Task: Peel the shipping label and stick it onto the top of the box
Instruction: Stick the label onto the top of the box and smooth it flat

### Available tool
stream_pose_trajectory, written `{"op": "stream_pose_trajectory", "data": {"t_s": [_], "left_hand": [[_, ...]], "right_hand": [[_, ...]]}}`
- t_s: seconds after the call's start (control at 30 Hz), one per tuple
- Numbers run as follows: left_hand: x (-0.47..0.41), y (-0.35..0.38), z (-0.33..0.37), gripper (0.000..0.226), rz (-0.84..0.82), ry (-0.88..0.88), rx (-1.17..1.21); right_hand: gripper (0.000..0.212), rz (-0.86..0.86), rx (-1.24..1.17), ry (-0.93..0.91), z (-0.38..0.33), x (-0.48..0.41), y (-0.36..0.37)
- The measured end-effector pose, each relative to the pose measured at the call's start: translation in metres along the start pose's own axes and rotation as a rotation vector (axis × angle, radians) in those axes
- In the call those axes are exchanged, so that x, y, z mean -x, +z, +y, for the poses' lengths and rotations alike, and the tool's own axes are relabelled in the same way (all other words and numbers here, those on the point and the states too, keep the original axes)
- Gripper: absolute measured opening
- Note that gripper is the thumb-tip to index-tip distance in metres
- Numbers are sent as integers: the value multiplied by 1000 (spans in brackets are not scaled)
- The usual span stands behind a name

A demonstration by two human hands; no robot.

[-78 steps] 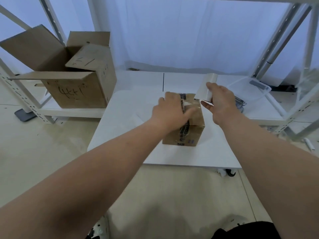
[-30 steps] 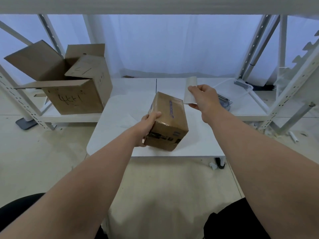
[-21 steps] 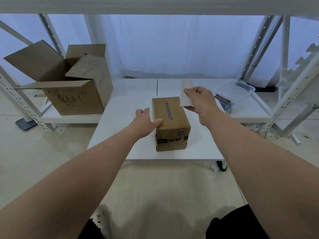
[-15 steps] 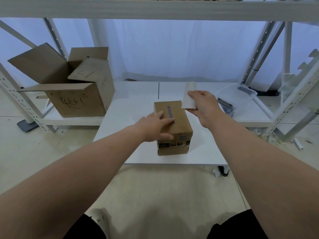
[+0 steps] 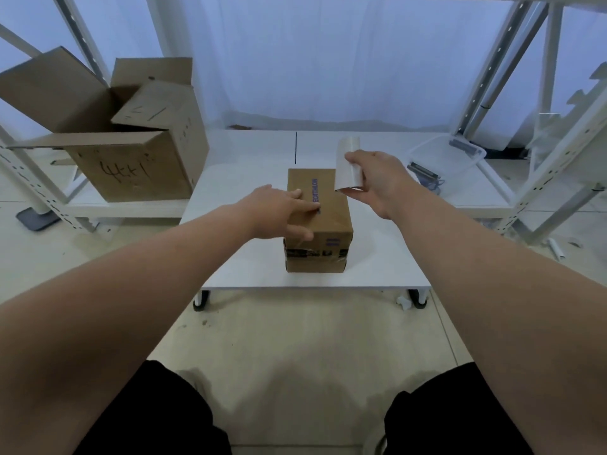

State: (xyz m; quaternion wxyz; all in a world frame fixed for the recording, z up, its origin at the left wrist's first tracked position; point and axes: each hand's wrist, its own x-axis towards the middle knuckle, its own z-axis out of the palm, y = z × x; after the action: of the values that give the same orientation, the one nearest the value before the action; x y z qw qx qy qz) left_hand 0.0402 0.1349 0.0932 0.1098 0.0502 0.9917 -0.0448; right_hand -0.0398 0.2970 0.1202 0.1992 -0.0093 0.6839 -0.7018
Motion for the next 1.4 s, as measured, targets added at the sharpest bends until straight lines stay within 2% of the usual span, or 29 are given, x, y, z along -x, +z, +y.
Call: {"op": "stream_pose_trajectory", "data": {"t_s": [0.1,0.17,0.3,0.43,0.6,0.73,0.8,0.93,1.0,1.07,1.17,1.27,1.33,1.4], "left_hand": [[2,-2,1,72,80,-57,247],[4,-6,4,79,249,-82,427],[7,-19,17,87,634,-72,525],[1,-19,15,72,825,-70,419],[-1,-18,12,54,926,-67,354],[0,-19,11,29,1028,-19,206],[1,-20,11,18,1055,-16,176],[3,-26,9,13,1061,-31,205],[6,-30,10,14,1052,-92,381],[7,-35,8,12,1028,-164,707],[5,-38,2,5,1035,-254,1096],[5,-39,-4,9,991,-309,1320],[6,-38,-8,13,953,-334,1414],[7,-35,-10,10,892,-346,1511]], "right_hand": [[27,26,40,-10,-1,3,6],[26,82,39,-22,-2,4,9],[26,84,-173,17,-6,6,16],[34,36,-232,56,-7,7,21],[34,-41,-215,55,-8,14,26],[36,-64,-225,77,-9,18,28],[34,-89,-244,83,-11,22,28],[31,-129,-251,101,-13,24,24],[34,-161,-219,116,-12,24,22],[43,-199,-158,110,-12,24,23],[52,-176,125,-4,-9,25,26],[38,-120,365,-196,-5,27,27],[22,-77,438,-320,-2,24,25],[15,-55,491,-405,-1,21,22]]}}
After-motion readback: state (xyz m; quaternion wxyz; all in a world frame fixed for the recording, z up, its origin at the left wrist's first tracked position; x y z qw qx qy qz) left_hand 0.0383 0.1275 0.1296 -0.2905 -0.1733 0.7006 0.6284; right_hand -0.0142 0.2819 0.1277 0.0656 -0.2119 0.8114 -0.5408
